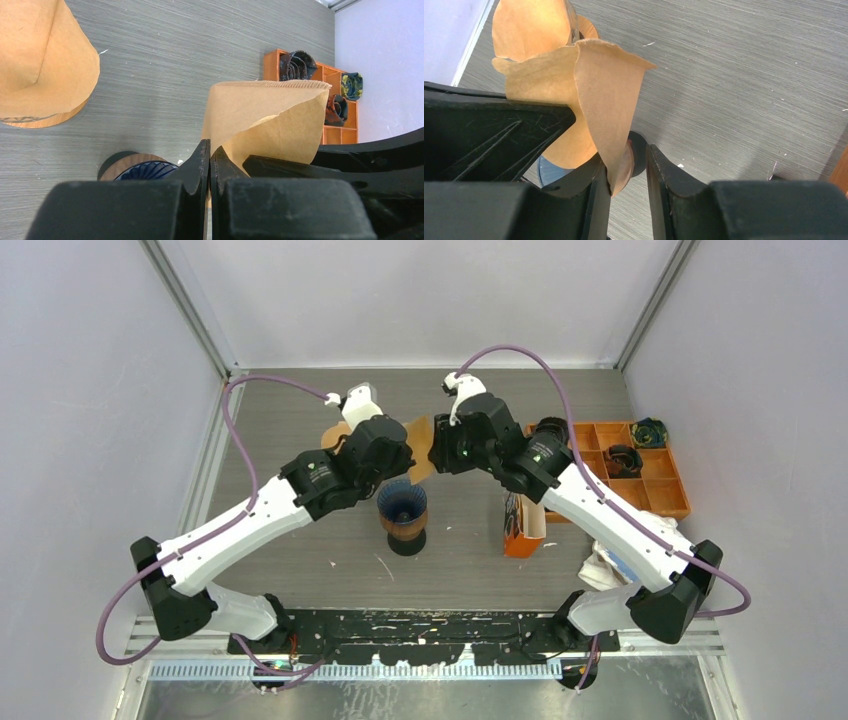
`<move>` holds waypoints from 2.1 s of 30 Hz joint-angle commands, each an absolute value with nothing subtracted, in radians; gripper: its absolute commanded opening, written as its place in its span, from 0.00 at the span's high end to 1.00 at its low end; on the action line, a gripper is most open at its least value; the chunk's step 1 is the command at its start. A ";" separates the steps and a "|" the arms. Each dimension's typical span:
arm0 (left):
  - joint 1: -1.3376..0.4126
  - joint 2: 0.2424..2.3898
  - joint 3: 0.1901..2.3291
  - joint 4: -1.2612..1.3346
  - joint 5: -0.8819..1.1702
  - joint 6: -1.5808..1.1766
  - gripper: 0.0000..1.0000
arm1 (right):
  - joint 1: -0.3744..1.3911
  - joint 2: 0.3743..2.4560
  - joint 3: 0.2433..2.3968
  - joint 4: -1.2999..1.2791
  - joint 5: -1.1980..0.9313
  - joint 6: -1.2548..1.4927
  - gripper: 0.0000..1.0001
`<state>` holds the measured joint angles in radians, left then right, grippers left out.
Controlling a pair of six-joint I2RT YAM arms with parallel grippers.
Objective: Place the coffee filter in the dripper
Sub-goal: Place the coffee filter in the coffee dripper.
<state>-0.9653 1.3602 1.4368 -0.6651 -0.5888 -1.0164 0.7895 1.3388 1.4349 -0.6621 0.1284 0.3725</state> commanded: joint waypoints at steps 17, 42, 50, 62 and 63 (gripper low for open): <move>-0.927 1.246 1.413 -0.755 -0.582 -0.953 1.00 | 0.792 1.339 1.531 -0.697 0.130 0.332 0.92; -0.926 1.166 1.412 -0.926 -0.320 -0.942 0.81 | 0.790 1.438 1.696 -0.996 -0.149 0.328 0.91; -0.926 1.155 1.392 -0.939 -0.255 -0.948 0.64 | 0.798 1.451 1.667 -1.033 -0.193 0.339 0.91; -0.925 1.162 1.368 -0.967 -0.255 -0.937 0.56 | 0.799 1.514 1.655 -1.033 -0.235 0.334 0.89; -0.925 1.160 1.361 -0.967 -0.258 -0.937 0.56 | 0.799 1.519 1.654 -1.031 -0.239 0.332 0.88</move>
<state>-0.9306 1.1793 1.3697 -0.9569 -0.2520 -0.9424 0.7940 1.5135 1.6493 -1.0344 -0.2066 0.3363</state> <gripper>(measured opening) 0.435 0.108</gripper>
